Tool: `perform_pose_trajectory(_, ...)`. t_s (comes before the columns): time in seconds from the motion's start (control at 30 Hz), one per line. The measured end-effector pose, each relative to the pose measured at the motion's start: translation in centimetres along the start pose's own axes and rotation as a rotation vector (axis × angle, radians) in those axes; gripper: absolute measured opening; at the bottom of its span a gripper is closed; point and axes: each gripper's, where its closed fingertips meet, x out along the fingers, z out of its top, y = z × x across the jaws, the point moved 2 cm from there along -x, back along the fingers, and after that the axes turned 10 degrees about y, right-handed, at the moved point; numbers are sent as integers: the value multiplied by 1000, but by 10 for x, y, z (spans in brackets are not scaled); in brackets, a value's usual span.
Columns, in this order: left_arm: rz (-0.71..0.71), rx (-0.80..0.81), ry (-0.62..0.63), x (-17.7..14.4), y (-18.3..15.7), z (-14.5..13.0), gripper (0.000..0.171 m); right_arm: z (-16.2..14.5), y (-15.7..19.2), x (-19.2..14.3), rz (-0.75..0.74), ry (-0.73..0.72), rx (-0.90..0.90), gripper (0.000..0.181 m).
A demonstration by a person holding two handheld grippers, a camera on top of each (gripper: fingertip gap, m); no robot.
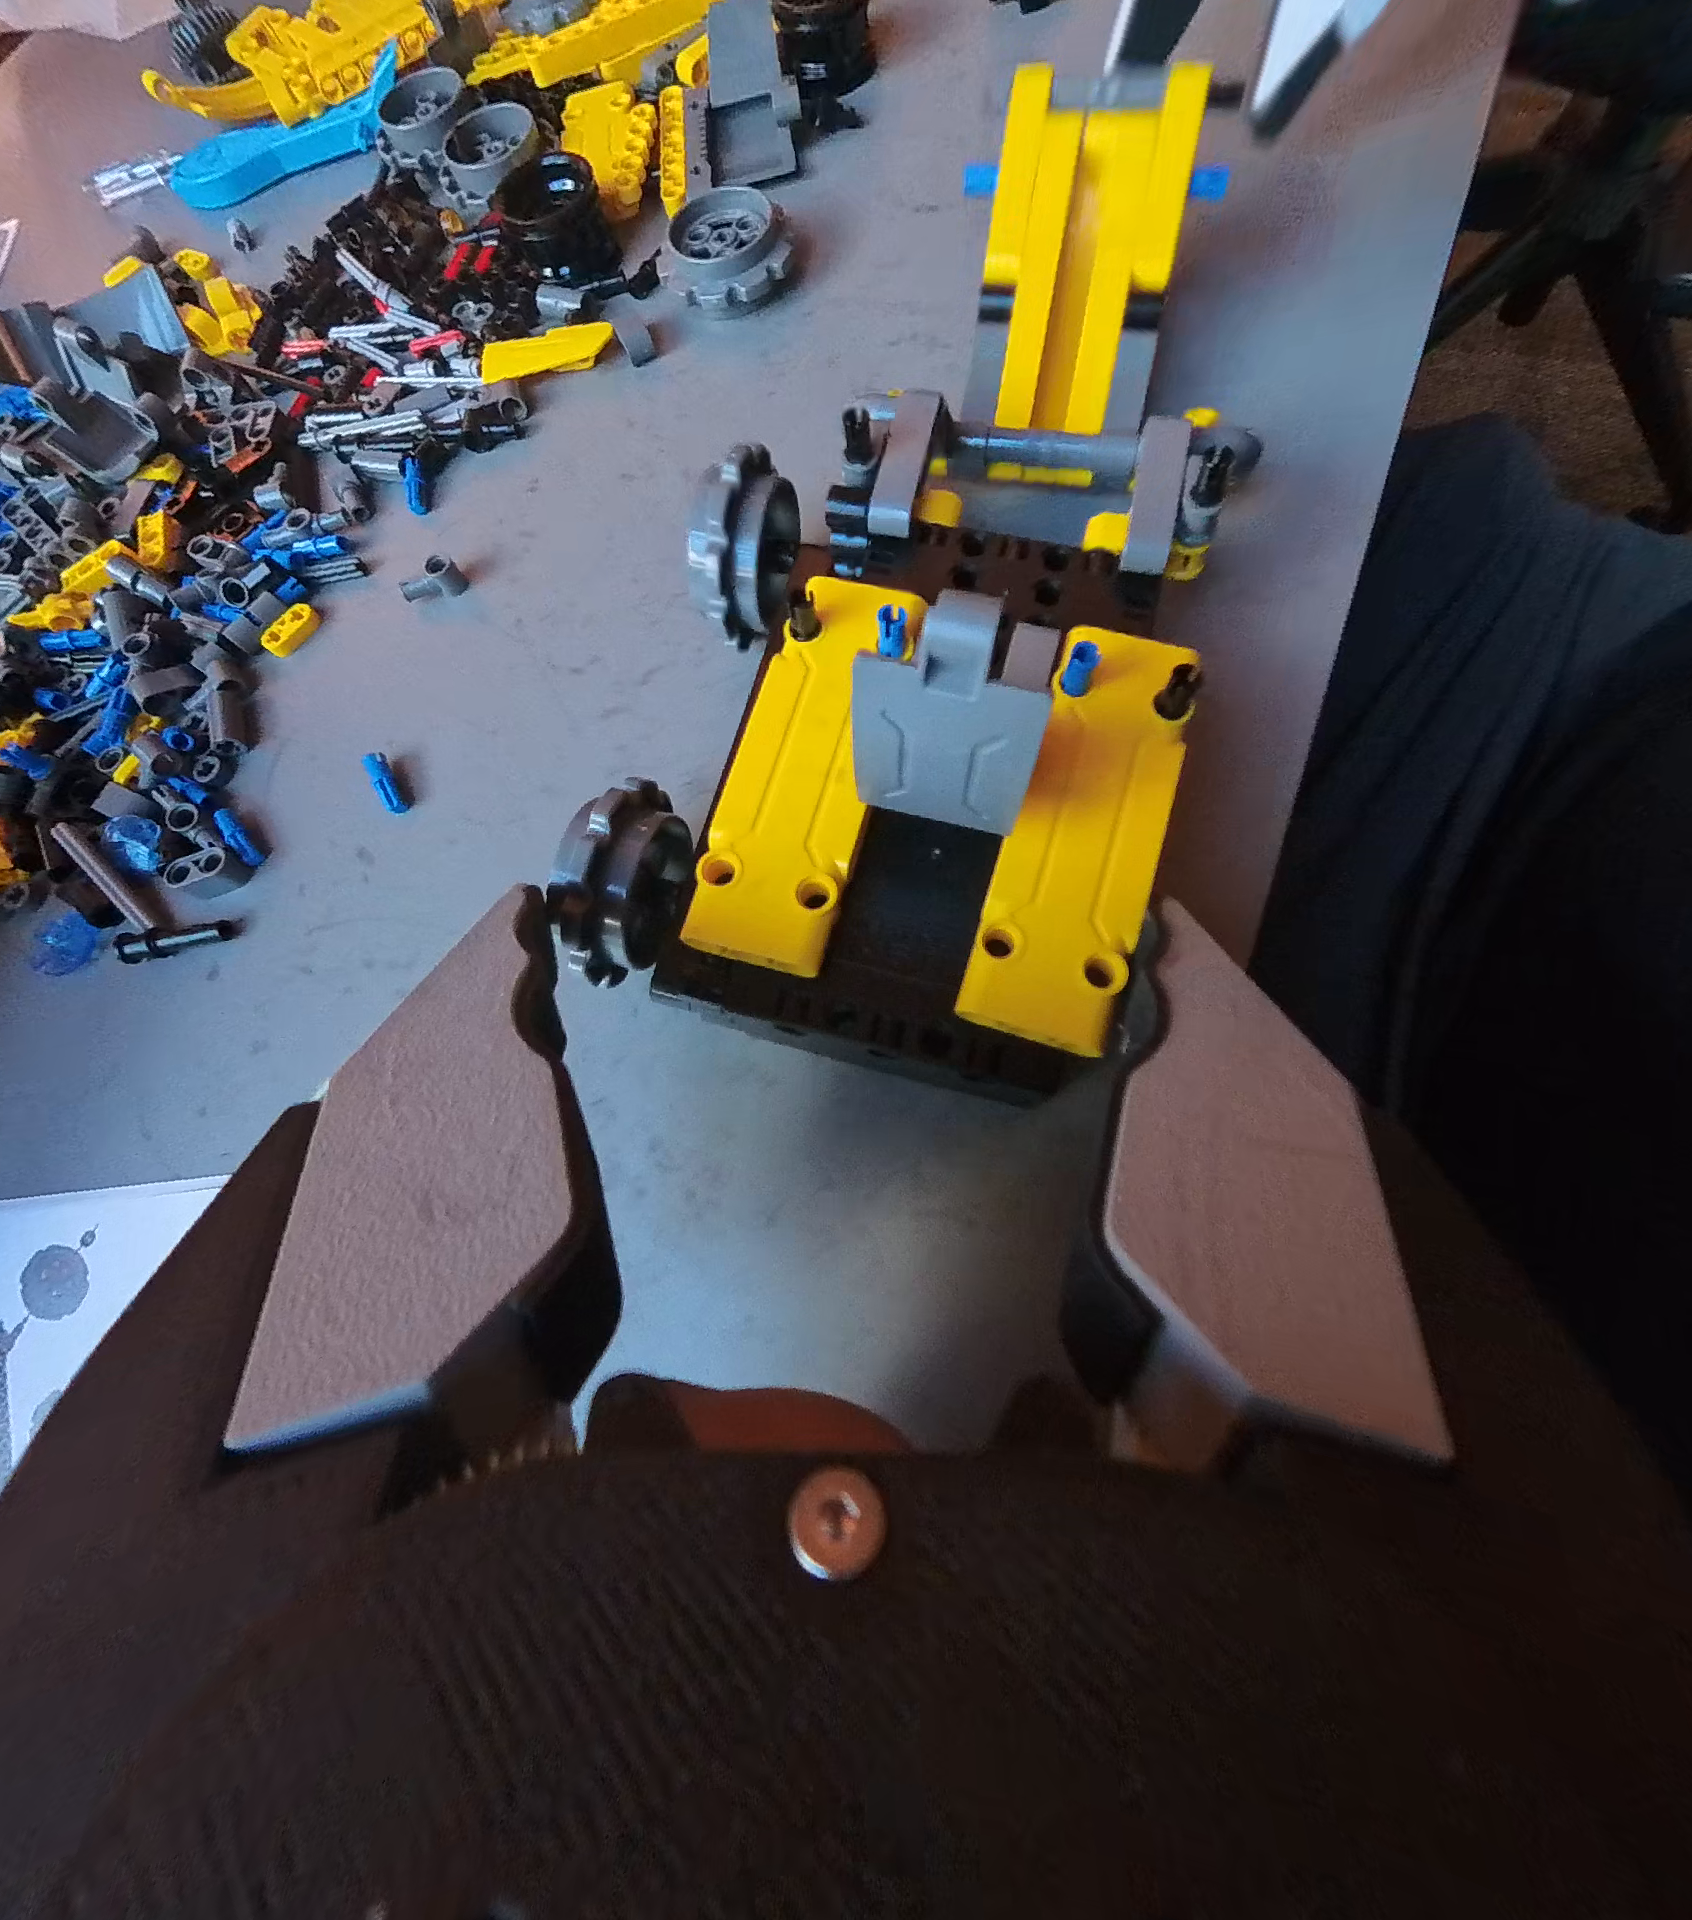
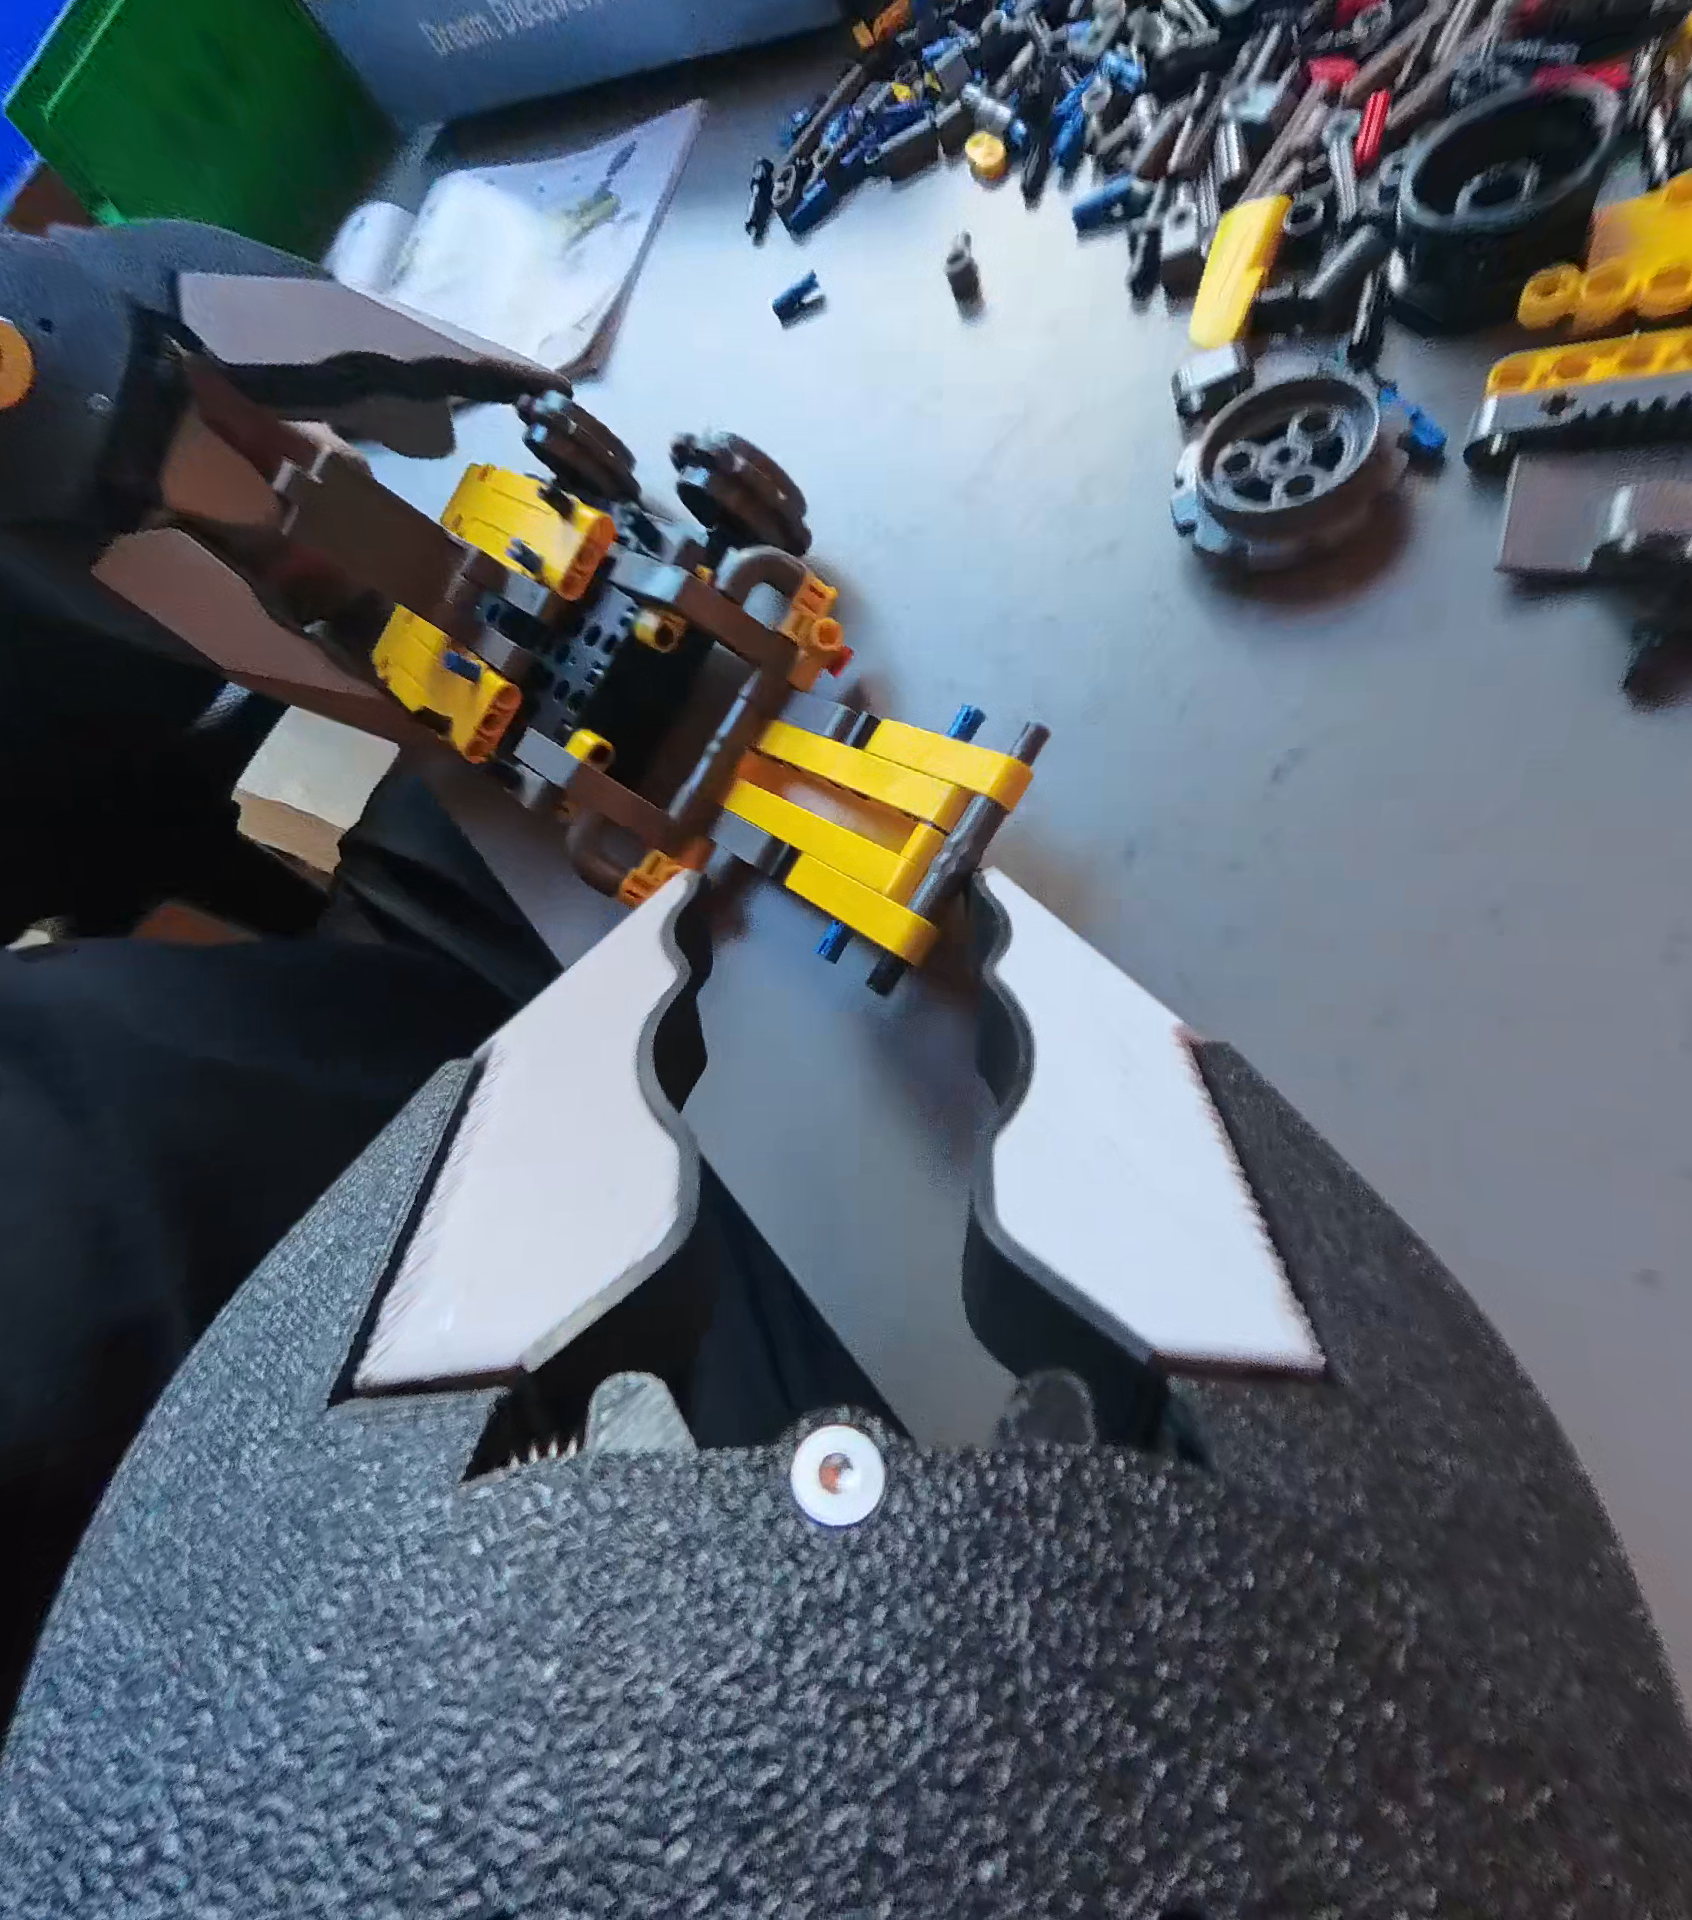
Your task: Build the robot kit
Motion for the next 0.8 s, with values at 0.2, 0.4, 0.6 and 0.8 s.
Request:
perform_pose_trajectory(0.2, 1, 1, -4, 2, -3, 2, 107, 33, 49, -10, 173, -73, -118, 35)
perform_pose_trajectory(0.4, 2, 0, -7, 3, -4, 3, 107, 47, 74, 34, 213, 10, -217, 31)
perform_pose_trajectory(0.6, 4, 2, -9, 7, -4, 5, 107, 50, 74, 42, 75, 92, -347, 25)
perform_pose_trajectory(0.8, 8, 0, -6, 5, -5, 5, 107, 43, 48, -4, 38, -64, -242, 30)
